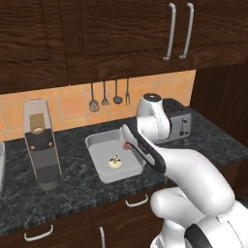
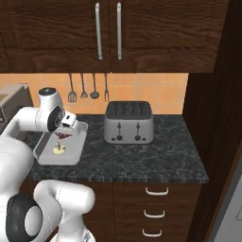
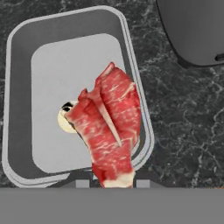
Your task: Place one mushroom and one steak in each tupperware on the nearby counter, to pack two identical lunches.
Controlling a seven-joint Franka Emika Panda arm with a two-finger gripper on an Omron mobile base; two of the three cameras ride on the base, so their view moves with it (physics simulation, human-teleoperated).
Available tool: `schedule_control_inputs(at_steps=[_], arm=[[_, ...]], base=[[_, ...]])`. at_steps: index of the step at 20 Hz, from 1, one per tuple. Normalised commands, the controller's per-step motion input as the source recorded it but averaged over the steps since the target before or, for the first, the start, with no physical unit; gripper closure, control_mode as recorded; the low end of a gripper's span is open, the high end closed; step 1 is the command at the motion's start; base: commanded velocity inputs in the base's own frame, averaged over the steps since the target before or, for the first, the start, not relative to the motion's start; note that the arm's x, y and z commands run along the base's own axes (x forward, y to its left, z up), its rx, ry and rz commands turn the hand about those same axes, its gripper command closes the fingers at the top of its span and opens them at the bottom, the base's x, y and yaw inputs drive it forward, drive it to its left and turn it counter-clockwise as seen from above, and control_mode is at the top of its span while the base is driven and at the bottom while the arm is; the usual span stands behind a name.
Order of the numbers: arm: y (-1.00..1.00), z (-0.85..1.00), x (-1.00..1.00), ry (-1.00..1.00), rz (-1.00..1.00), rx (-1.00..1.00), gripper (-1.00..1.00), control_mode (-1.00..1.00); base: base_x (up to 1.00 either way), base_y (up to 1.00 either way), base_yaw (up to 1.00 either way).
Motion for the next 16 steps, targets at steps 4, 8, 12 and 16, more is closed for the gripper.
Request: schedule_control_inputs(at_steps=[4,8,12,16], arm=[[0.25,-0.39,0.51,0.0,0.0,0.0,1.0,-1.0],[0.34,-0.22,0.5,0.0,0.0,-0.01,1.0,-1.0],[0.04,-0.14,0.28,0.0,0.0,0.0,1.0,-1.0],[0.0,-0.19,0.24,0.04,0.0,0.0,1.0,-1.0]], base=[[0.0,0.0,0.0],[0.0,0.0,0.0],[0.0,0.0,0.0],[0.0,0.0,0.0]])
